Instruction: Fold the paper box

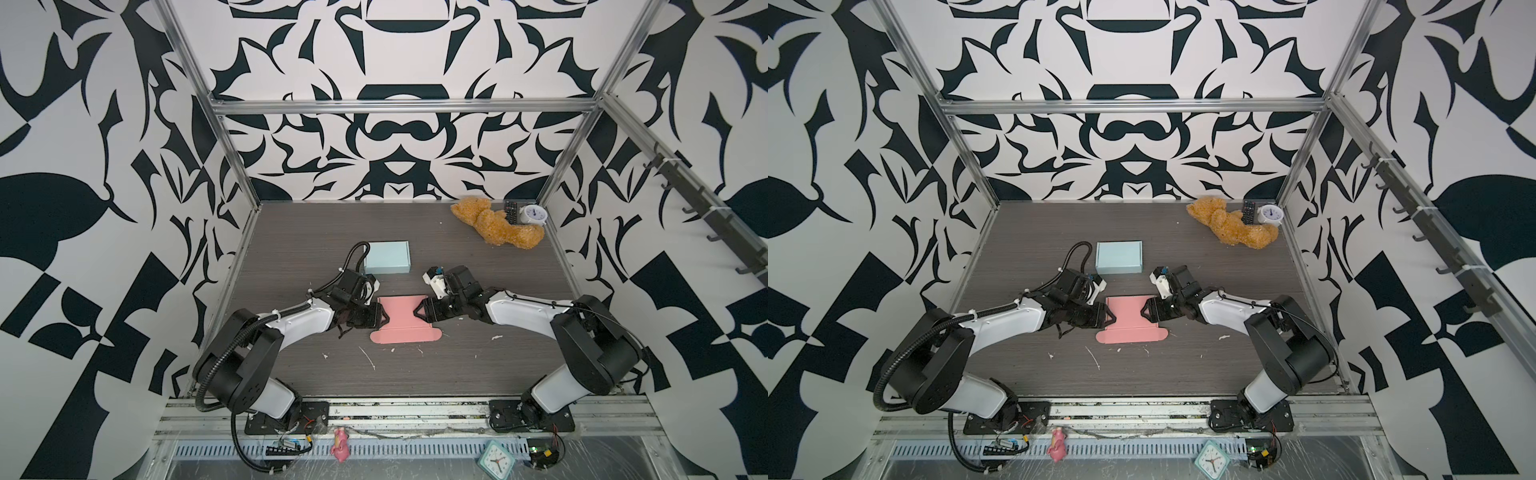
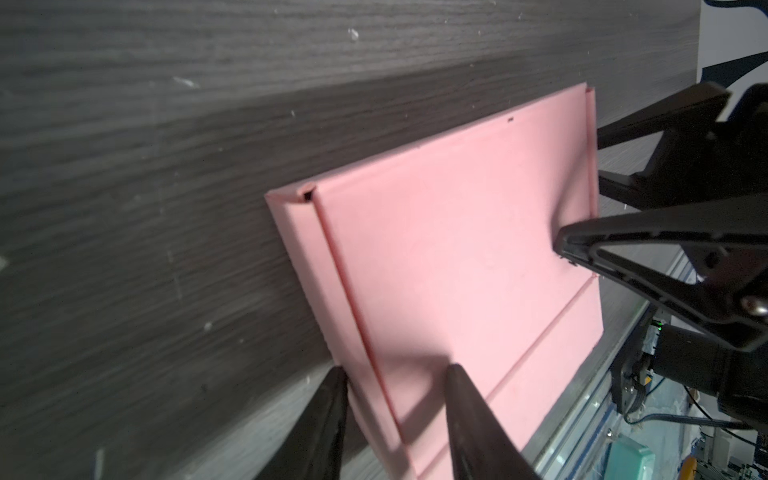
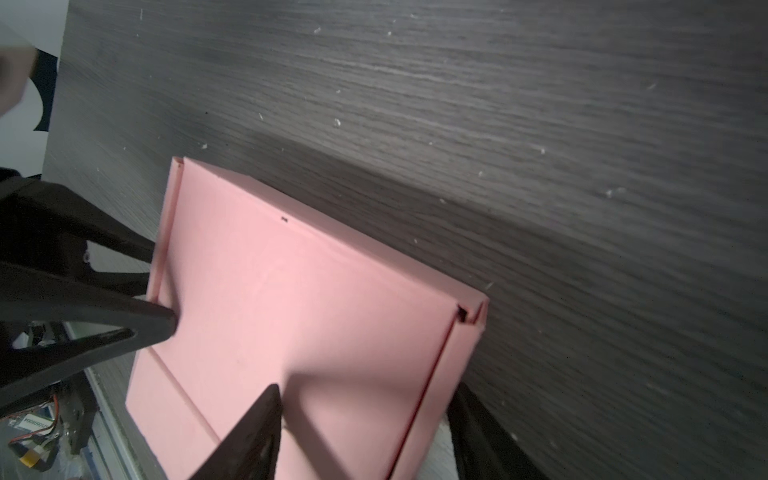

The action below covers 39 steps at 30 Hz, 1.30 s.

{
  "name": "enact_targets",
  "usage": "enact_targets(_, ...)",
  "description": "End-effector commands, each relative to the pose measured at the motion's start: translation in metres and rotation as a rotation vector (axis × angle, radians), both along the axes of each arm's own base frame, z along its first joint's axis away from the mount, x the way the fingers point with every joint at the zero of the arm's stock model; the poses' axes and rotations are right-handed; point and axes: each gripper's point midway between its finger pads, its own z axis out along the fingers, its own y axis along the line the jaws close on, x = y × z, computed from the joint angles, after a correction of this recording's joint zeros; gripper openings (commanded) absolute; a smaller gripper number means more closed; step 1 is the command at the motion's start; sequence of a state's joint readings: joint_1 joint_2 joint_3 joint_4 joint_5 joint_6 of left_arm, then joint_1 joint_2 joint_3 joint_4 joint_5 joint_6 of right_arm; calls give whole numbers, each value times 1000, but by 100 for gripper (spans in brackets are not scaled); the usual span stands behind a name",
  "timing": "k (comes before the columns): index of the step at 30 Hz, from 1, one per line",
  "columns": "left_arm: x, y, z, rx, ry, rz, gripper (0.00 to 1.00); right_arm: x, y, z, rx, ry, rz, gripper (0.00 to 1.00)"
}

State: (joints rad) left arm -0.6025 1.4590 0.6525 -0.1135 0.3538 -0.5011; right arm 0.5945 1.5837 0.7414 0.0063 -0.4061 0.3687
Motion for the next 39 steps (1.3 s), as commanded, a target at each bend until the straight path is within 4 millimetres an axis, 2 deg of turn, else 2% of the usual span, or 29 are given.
enact_targets(1, -7, 2, 1, -12, -4, 8, 42, -2, 19, 14, 44, -22, 37, 64)
enact_targets(5, -9, 6, 1, 0, -6, 15, 41, -9, 21, 13, 41, -20, 38, 64)
enact_targets(10, -3, 8, 0, 32, -20, 23, 41, -12, 11, 13, 15, -36, 16, 65)
enact_targets(19, 3, 8, -1, 45, -30, 34, 44, -11, 4, 14, -14, -52, -6, 69)
enact_targets(24, 5, 12, 4, 62, -46, 42, 53, -8, -7, 23, -58, -89, -24, 77)
enact_targets(31, 1, 20, 18, 75, -64, 53, 65, -11, -20, 38, -86, -134, -40, 83)
enact_targets(35, -3, 26, 24, 85, -69, 67, 84, -14, -24, 44, -99, -135, -40, 83)
enact_targets(36, -6, 27, 24, 84, -63, 67, 92, -16, -25, 46, -95, -135, -39, 83)
enact_targets(37, -7, 28, 32, 69, -76, 72, 97, -17, -26, 48, -92, -134, -42, 83)
enact_targets(39, -13, 29, 38, 55, -79, 77, 99, -21, -27, 52, -84, -131, -42, 83)
